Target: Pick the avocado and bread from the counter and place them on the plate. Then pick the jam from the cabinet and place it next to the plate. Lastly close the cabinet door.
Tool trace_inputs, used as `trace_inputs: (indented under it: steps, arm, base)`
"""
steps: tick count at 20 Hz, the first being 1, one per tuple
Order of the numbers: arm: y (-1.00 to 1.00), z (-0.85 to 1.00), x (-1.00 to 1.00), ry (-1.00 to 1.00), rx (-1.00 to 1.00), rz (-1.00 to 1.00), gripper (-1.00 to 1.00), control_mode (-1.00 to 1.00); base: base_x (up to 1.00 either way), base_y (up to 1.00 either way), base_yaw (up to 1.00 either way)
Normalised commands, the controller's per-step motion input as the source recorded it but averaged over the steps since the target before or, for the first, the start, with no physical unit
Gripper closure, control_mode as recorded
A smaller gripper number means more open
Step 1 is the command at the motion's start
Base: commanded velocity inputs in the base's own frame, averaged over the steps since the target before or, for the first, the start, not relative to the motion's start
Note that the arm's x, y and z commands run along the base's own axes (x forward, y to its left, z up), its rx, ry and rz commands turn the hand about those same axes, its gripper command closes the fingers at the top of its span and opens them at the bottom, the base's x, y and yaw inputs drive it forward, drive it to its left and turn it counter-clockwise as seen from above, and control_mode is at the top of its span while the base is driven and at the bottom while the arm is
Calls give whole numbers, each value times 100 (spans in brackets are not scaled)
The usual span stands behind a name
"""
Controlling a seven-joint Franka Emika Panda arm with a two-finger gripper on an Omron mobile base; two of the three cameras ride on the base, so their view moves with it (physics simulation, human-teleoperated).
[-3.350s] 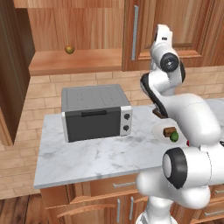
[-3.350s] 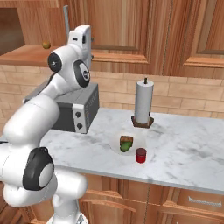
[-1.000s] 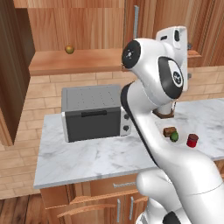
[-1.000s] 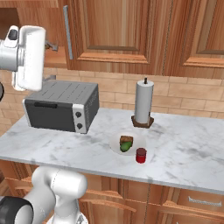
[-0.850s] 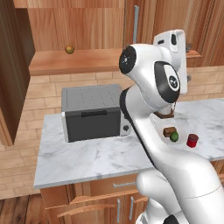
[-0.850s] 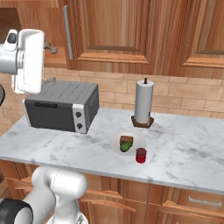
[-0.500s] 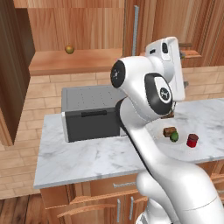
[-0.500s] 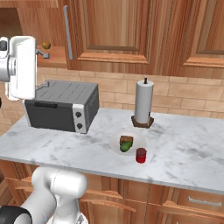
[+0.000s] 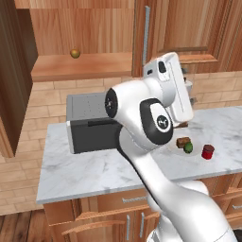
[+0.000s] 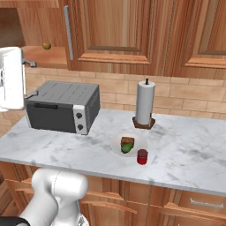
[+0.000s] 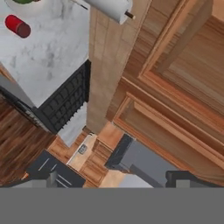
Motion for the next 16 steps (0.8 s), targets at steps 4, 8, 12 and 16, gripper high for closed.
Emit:
trace_inputs:
  steps: [4,8,12,16]
  arm:
    - [26,-19,-11,4,-11,0,-100,-100]
    - [21,-21,-3,5,-12,0,-100,-100]
    - [19,-19,-4,5,-11,0,-100,-100]
    - [18,-18,-4,4,-10,0,-100,-100]
  base:
    - [0,0,0]
    - [0,0,0]
    - [0,0,0]
    - [0,0,0]
